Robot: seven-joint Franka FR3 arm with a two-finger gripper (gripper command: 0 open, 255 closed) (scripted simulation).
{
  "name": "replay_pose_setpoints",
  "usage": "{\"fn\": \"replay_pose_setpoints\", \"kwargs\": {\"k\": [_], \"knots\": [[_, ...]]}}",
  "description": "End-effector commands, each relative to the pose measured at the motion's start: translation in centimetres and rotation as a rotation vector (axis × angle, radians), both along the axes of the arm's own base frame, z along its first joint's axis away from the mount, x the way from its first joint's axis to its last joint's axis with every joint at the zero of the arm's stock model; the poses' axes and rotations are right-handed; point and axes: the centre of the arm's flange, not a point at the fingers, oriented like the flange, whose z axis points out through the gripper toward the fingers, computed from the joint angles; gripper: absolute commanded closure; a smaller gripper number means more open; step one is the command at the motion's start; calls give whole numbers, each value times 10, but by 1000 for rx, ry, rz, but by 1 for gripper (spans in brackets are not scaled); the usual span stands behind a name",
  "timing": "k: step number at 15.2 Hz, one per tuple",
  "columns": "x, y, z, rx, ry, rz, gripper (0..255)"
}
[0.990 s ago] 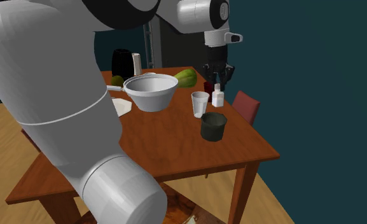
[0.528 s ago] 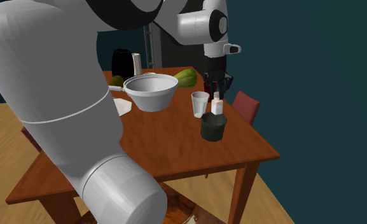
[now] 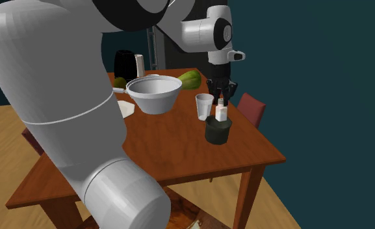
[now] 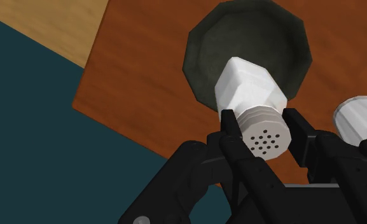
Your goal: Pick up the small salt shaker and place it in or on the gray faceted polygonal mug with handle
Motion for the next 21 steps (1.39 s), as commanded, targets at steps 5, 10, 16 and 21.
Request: {"fn": "replay_pose_setpoints", "kwargs": {"k": [5,10,16,21], "knots": [[0,0,0,0,0,0,0],[-1,2,13,0,0,0,0],[-3,6,50,0,0,0,0],[-3,6,50,0,0,0,0]]}}
